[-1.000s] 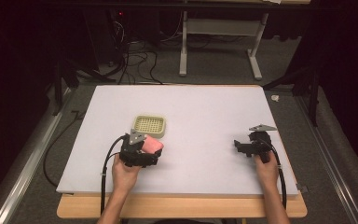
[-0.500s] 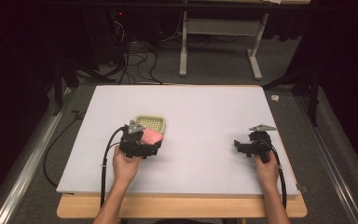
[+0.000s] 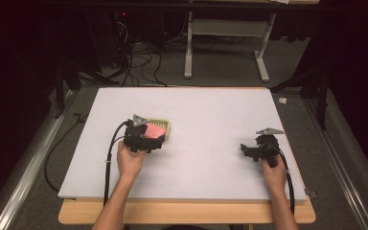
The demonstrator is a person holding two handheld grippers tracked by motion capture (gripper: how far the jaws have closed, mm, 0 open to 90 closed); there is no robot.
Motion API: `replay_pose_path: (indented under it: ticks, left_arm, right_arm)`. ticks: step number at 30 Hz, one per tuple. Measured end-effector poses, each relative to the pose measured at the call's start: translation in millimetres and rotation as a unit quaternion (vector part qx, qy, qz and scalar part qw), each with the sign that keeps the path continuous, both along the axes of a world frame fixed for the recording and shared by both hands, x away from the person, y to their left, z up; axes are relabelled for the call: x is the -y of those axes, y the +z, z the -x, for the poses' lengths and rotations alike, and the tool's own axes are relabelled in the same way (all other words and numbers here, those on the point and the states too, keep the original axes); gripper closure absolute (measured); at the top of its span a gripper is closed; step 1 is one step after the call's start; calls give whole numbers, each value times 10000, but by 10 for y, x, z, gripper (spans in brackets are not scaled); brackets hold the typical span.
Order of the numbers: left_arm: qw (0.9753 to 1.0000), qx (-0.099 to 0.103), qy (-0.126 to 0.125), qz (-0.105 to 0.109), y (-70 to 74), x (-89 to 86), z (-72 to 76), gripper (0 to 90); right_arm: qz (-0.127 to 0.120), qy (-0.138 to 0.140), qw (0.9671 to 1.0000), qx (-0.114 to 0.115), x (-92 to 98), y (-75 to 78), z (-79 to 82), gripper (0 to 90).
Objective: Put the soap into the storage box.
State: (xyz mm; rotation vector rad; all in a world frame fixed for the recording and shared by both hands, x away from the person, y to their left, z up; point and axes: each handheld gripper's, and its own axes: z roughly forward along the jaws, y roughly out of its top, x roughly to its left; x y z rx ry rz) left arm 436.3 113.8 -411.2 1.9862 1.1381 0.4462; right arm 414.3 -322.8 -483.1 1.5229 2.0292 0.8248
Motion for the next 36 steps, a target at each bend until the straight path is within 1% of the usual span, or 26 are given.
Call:
replay_pose_path:
  ticks: [5, 7, 9, 12, 16, 19, 21, 24, 30, 33, 36]
  left_arm:
    - [9999, -53, 76, -100, 6, 42, -107, 140]
    - [9999, -71, 107, -69, -6, 50, -148, 140]
    - [9997, -108, 161, -128, -25, 55, -199, 140]
    - [9994, -195, 253, -145, -59, 67, -274, 139]
    - [9987, -269, 340, -269, -106, 94, -366, 140]
    - [9983, -331, 436, -189, -150, 90, -425, 139]
    - [9979, -359, 508, -182, -184, 96, -460, 139]
    - [9971, -366, 596, -285, -228, 101, -505, 139]
    - [9958, -436, 711, -387, -321, 110, -573, 139]
    - [9953, -479, 738, -395, -357, 103, -604, 140]
    - [9950, -602, 750, -282, -390, 94, -634, 139]
  right_arm:
    - [5, 8, 10000, 4, 1, 0, 0, 136]
    - [7, 9, 10000, 5, 2, -1, -1, 136]
    - [7, 10, 10000, 6, 2, -1, -1, 136]
    - [5, 9, 10000, 5, 2, -1, 0, 137]
    - [7, 10, 10000, 6, 2, -1, -1, 136]
    - [7, 10, 10000, 7, 2, -1, -1, 137]
    - [4, 9, 10000, 5, 2, 0, 0, 137]
    - [7, 9, 10000, 6, 2, -1, -1, 136]
    - [5, 9, 10000, 5, 2, 0, 0, 136]
    - [6, 8, 10000, 5, 2, 0, -1, 136]
    - [5, 7, 10000, 4, 1, 0, 0, 136]
